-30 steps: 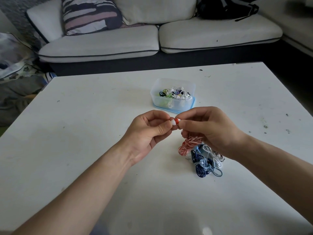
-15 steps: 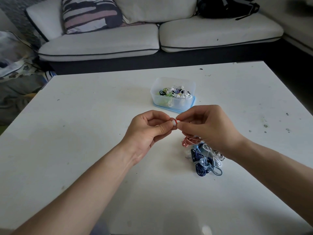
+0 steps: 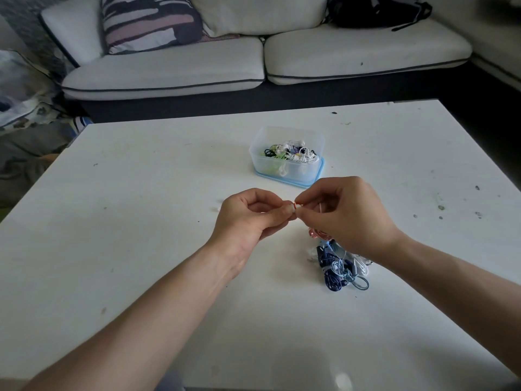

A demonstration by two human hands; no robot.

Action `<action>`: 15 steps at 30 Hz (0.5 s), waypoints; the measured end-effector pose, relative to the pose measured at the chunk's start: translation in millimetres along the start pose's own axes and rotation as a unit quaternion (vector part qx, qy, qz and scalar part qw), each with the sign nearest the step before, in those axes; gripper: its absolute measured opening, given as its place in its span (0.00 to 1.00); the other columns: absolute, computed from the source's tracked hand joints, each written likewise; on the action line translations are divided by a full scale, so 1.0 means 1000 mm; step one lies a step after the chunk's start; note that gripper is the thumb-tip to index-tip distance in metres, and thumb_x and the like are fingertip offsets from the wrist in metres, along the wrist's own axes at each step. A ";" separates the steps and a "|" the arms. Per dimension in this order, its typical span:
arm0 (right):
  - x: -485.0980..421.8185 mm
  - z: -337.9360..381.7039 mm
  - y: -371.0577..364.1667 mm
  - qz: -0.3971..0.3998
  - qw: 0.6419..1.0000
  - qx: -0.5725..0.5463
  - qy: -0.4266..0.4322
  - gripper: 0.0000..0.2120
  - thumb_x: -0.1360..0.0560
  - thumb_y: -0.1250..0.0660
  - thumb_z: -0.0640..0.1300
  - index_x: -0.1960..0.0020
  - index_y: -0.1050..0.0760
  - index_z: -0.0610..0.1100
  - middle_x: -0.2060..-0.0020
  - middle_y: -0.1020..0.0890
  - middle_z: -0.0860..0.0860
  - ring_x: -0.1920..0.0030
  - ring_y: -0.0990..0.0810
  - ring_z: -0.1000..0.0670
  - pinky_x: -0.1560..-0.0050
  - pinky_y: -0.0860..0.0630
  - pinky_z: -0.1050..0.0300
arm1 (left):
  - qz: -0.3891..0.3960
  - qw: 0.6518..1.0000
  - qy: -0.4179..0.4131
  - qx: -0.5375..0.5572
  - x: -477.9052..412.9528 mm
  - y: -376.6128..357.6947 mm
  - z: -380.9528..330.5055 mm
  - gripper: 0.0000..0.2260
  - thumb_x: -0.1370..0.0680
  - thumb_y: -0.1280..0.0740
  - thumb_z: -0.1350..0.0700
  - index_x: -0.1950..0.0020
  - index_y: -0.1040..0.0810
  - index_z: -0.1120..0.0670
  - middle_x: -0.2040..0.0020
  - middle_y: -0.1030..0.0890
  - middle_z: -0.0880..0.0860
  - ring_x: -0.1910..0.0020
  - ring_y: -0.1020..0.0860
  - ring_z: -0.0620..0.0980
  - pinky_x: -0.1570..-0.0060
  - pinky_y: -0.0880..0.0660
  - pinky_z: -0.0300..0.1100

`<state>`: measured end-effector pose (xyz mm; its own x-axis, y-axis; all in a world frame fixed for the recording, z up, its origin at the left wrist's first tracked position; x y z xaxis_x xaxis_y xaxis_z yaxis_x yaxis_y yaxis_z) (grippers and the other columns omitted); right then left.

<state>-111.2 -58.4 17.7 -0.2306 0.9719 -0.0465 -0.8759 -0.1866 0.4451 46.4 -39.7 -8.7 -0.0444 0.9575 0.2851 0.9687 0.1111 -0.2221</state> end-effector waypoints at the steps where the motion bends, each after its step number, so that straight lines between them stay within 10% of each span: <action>1: 0.000 0.000 0.000 0.002 1.000 -0.004 0.000 0.04 0.28 0.24 0.39 0.58 0.18 0.46 0.73 0.18 0.51 0.75 0.20 0.50 0.72 0.27 0.67 | 0.003 1.000 0.003 0.007 0.000 0.000 0.000 0.08 0.30 0.27 0.70 0.59 0.23 0.60 0.59 0.16 0.60 0.61 0.15 0.54 0.60 0.21 0.37; 8: -0.005 0.002 0.003 0.081 0.985 -0.153 -0.024 0.05 0.28 0.24 0.37 0.52 0.15 0.41 0.60 0.13 0.41 0.61 0.16 0.45 0.57 0.17 0.54 | 0.044 0.997 0.016 0.068 0.000 -0.004 -0.006 0.10 0.34 0.28 0.68 0.61 0.26 0.57 0.61 0.15 0.57 0.63 0.15 0.51 0.60 0.20 0.36; 15: -0.007 0.000 -0.003 0.110 0.971 -0.212 -0.028 0.05 0.28 0.26 0.35 0.53 0.16 0.38 0.64 0.15 0.43 0.64 0.19 0.49 0.62 0.22 0.61 | 0.067 0.996 0.011 0.060 -0.002 -0.003 -0.007 0.09 0.36 0.28 0.66 0.61 0.26 0.57 0.60 0.15 0.57 0.63 0.15 0.51 0.61 0.20 0.36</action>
<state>-107.2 -64.6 16.8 -0.4194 0.9056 0.0625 -0.9062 -0.4218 0.0303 45.0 -43.9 -2.5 0.0894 0.9602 0.2646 0.9290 0.0154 -0.3698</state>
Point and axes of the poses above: each hand's wrist, its own x-axis away from the middle knuckle, its own y-axis out of the back of the hand, z = x × y, the point moved 7 cm from there along -x, towards the middle knuckle
